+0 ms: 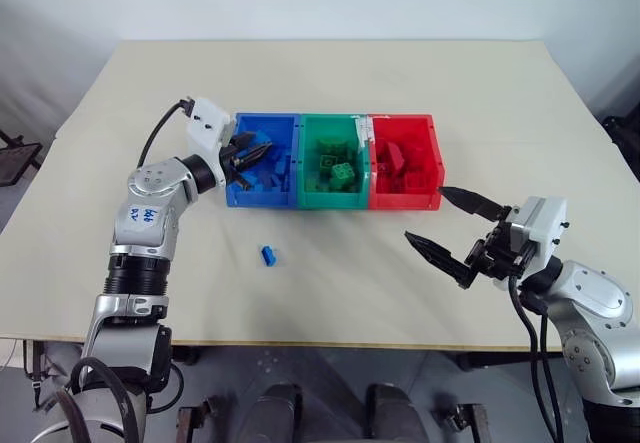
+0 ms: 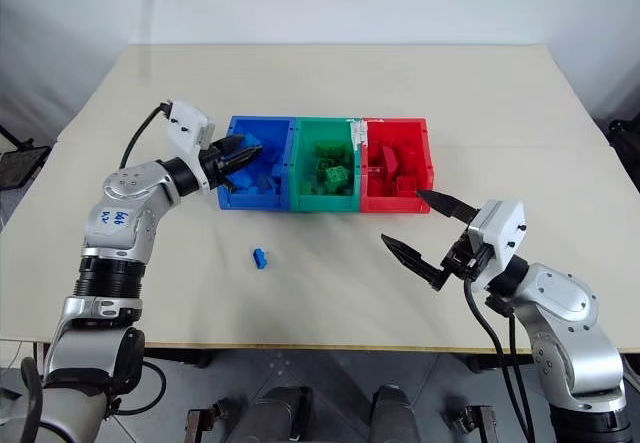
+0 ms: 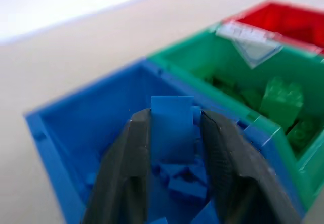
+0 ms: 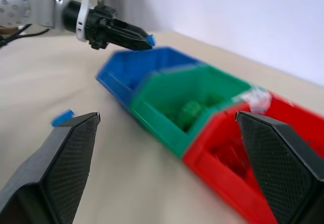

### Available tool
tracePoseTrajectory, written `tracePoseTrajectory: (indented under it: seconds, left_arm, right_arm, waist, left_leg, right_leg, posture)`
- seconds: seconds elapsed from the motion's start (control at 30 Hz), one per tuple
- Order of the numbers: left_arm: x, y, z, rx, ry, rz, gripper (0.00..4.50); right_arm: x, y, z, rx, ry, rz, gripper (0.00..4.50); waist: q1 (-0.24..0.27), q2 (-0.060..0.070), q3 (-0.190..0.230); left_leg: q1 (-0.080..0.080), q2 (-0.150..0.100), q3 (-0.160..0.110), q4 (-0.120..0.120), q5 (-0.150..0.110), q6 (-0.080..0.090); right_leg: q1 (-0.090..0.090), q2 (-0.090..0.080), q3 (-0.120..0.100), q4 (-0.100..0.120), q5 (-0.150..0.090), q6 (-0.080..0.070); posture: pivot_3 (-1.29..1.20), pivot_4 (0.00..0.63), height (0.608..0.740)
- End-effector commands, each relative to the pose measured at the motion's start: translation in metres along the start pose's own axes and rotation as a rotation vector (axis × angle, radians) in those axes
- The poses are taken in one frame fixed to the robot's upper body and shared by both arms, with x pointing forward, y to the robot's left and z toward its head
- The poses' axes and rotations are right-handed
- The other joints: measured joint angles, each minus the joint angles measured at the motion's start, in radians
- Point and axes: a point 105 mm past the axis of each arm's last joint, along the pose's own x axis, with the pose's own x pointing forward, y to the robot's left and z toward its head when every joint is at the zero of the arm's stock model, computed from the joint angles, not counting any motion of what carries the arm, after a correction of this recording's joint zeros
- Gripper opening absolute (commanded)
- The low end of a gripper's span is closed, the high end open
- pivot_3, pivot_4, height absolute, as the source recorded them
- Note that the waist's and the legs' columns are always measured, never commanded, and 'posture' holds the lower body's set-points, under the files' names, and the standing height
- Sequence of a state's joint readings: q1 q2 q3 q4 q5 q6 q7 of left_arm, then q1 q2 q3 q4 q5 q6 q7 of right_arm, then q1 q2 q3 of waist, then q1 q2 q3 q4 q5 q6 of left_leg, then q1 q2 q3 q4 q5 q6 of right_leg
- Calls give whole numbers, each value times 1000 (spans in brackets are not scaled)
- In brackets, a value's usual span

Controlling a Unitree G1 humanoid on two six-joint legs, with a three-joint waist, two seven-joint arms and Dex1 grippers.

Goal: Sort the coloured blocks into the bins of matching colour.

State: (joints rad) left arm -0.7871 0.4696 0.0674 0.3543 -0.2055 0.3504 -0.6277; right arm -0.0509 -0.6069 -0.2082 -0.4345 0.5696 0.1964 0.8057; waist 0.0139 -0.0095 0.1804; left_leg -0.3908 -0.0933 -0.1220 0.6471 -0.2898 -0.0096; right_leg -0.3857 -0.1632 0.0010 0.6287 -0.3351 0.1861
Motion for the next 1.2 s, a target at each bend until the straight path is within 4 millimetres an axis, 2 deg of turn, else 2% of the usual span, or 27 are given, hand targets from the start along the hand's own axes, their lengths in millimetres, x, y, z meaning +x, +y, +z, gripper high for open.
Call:
tracePoseTrajectory:
  seconds: [0.03, 0.17, 0.27, 0.37, 0.5, 0.57, 0.73, 0.87, 1.0, 1.13, 1.2]
  left_arm:
    - [-9, 1, 17, 39, -49, -32, 2872]
    - [-37, 13, 13, 78, -62, -33, 4188]
    - [-68, 23, 12, 90, -111, -31, 4188]
    - [-105, 22, 10, 187, -183, -84, 4188]
    - [-154, 16, -33, 225, 15, -149, 4350]
    - [-169, 11, -42, 219, 56, -174, 4350]
    - [-206, 16, -64, 143, 125, -107, 4350]
    - [-208, 11, -72, 133, 130, -104, 4350]
    - [-181, -13, -63, 174, 89, -249, 4350]
    - [-153, -47, -69, 398, 206, -556, 4350]
    - [-136, -55, -66, 460, 220, -634, 4350]
  right_arm:
    - [-3, -1, 11, -52, -27, 7, 4500]
    - [-3, 4, 7, -49, -18, 66, 4500]
    - [-2, 9, 2, -36, -2, 130, 4500]
    - [-4, 19, -5, -24, 36, 232, 4500]
    - [-2, 24, -12, -33, 44, 330, 4500]
    - [1, 27, -12, -30, 39, 383, 4500]
    - [5, 31, -16, -47, 53, 463, 4500]
    - [4, 30, -17, -37, 55, 457, 4500]
    - [-1, 26, -19, -32, 80, 430, 4500]
    - [-15, 25, -22, -21, 133, 435, 4500]
    - [-20, 26, -22, -13, 155, 438, 4500]
  waist:
    - [-6, 0, 0]
    - [-22, 0, 0]
    - [-31, 0, 0]
    - [-35, 0, 0]
    - [-40, 0, 0]
    - [-39, 0, 0]
    - [-24, 0, 0]
    - [-10, 0, 0]
    - [-5, 0, 0]
    - [2, 0, 0]
    - [8, 0, 0]
  left_leg:
    - [0, 0, 0, 0, 0, 0]
    - [0, 0, 0, -1, 0, 0]
    - [0, 1, 0, -1, 0, 0]
    - [0, 2, 0, -2, 0, 0]
    - [0, 3, 0, -1, 0, 0]
    - [0, 3, 0, -1, -1, 1]
    - [0, 4, -1, 1, -1, 1]
    - [0, 3, -1, 0, -1, 1]
    - [1, 3, -1, 1, -1, 1]
    - [1, 3, 0, 1, -1, 1]
    - [1, 2, 0, 1, -1, 1]
  right_leg:
    - [-1, 0, 0, 0, 0, 0]
    - [-1, 0, 0, 0, 0, 0]
    - [-2, 0, 0, 1, 0, 0]
    - [-2, 0, 0, 0, 0, 0]
    - [-2, -2, 0, -1, 0, -1]
    - [-2, -2, 1, -1, 0, -1]
    - [-1, -2, 1, -2, 0, -1]
    - [-1, -2, 1, -2, 0, -1]
    - [0, -2, 1, -2, 0, -1]
    - [0, -2, 0, -3, 0, -1]
    - [0, -2, 0, -3, 0, -1]
  posture:
    - [0, 150, 740]
    - [0, 150, 740]
    - [0, 150, 740]
    - [0, 150, 740]
    - [0, 150, 740]
    - [0, 150, 740]
    - [0, 150, 740]
    - [0, 150, 740]
    - [0, 150, 740]
    - [0, 150, 740]
    - [0, 150, 740]
